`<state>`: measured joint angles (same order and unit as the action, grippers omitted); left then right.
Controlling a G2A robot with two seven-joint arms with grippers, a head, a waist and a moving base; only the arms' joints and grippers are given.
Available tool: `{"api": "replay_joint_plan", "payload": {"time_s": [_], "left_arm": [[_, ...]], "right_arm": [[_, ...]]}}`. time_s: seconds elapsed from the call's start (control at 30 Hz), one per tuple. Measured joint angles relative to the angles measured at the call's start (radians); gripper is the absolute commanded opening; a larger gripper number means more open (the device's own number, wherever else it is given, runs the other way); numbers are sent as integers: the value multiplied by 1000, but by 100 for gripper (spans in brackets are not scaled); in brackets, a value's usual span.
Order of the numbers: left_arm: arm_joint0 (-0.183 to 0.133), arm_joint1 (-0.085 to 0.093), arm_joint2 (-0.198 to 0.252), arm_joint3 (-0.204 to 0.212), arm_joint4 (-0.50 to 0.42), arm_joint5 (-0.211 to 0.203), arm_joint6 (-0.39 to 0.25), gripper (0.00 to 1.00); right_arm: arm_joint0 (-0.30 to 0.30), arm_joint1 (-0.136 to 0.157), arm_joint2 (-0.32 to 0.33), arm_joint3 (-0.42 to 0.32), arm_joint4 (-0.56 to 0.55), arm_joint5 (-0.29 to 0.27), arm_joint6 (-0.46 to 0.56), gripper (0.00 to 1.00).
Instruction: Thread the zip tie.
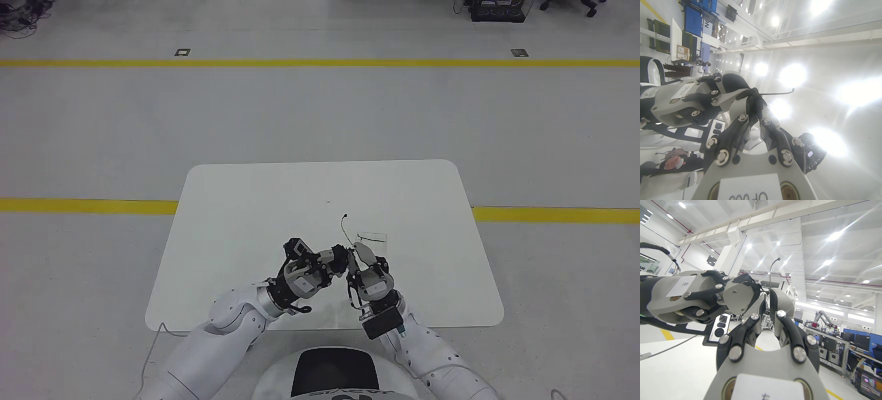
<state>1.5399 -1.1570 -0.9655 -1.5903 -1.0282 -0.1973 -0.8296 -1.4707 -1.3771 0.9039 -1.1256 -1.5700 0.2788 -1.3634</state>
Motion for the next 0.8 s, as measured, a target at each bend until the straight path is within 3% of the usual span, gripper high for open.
{"api": "replay_joint_plan", "payload": {"time_s": [0.8], "left_arm": [[2,0,1,0,2,0,0,0]], "right_arm": [[9,-5,1,12,0,-2,6,8]]}}
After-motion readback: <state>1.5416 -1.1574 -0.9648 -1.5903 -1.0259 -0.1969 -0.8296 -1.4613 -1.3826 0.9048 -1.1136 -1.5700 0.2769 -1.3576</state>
